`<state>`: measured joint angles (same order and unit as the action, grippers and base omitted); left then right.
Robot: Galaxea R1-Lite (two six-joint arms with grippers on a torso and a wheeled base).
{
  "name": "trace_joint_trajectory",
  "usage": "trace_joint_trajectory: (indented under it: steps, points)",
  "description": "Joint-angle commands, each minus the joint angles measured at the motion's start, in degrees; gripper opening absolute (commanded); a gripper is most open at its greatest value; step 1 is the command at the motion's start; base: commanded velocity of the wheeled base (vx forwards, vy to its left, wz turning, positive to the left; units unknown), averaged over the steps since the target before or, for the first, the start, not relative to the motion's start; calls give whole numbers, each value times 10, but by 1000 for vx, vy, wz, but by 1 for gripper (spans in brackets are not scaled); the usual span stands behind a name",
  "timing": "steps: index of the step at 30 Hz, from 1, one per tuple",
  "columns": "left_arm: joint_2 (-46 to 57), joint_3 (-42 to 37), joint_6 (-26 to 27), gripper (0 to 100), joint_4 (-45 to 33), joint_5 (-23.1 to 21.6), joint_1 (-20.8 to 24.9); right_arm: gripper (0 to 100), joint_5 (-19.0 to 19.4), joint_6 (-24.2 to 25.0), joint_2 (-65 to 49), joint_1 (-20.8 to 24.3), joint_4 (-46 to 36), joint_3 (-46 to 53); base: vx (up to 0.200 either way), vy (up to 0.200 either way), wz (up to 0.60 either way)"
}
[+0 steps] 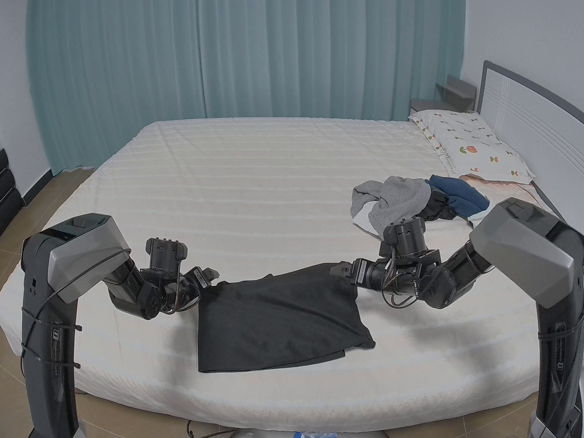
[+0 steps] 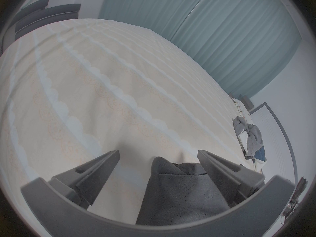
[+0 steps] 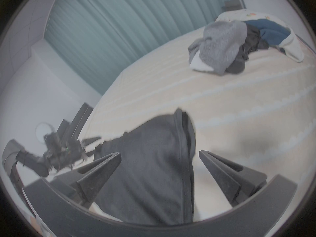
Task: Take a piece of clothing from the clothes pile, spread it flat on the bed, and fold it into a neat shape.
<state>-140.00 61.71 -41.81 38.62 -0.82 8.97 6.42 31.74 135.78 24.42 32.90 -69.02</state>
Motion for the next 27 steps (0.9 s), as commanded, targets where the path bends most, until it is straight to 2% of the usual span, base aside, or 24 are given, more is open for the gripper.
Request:
trace_joint_trajectory:
  steps: [1,8,9,13,23,25,27]
  points:
    - [-2,2,-8,100,1,-1,-4,100,-50,26,104,7,7,-93,0,0,0]
    - [-2,4,-8,100,1,-1,-6,100,-70,26,135,6,30,-141,0,0,0]
    - [-3,4,-8,100,1,-1,-6,0,-71,26,137,6,36,-145,0,0,0]
    - [-3,4,-8,100,1,-1,-5,0,-93,29,155,4,60,-168,0,0,0]
    - [-3,5,-7,100,1,0,-6,0,-105,37,163,-12,70,-191,0,0,0]
    - [-3,5,-7,100,1,1,-6,0,-131,37,169,-19,88,-204,0,0,0]
    - [-3,4,-7,100,1,1,-6,0,-137,38,172,-23,90,-207,0,0,0]
